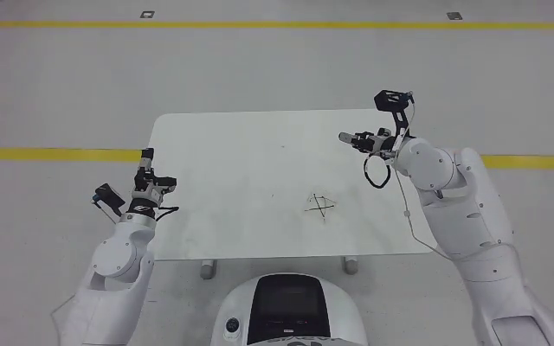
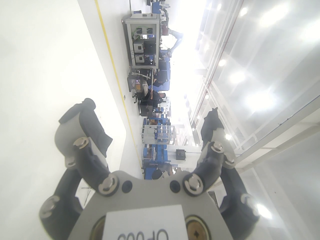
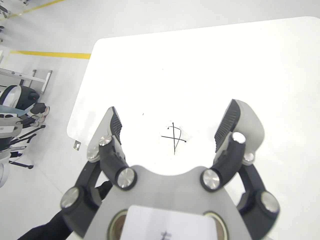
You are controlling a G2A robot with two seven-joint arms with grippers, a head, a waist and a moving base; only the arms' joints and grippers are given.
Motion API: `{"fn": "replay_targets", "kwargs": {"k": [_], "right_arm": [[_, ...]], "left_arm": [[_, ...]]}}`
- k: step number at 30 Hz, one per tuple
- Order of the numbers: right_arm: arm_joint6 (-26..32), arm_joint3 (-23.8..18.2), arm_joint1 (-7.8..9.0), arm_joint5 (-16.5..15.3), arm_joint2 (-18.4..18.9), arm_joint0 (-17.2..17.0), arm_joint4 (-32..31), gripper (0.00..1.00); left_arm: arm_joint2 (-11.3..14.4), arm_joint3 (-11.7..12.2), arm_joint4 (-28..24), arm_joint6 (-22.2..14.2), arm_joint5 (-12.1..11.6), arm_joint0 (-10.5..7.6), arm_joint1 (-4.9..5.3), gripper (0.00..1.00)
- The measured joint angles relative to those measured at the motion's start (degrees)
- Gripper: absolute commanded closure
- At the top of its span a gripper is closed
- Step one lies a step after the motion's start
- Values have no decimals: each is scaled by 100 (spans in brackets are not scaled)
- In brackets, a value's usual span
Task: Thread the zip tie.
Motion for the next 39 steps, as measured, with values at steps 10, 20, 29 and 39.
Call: {"fn": "replay_targets", "kwargs": {"k": [10, 20, 29, 39], "right_arm": [[0, 0, 0, 0, 0, 0, 0, 0], [636, 123, -28, -218, -547, 255, -478, 0], [1856, 860, -163, -611, -1420, 898, -502, 0], [1820, 856, -168, -709, -1482, 891, -561, 0]], "left_arm": [[0, 0, 0, 0, 0, 0, 0, 0], [0, 0, 0, 0, 0, 0, 0, 0], [0, 0, 0, 0, 0, 0, 0, 0], [0, 0, 0, 0, 0, 0, 0, 0]]}}
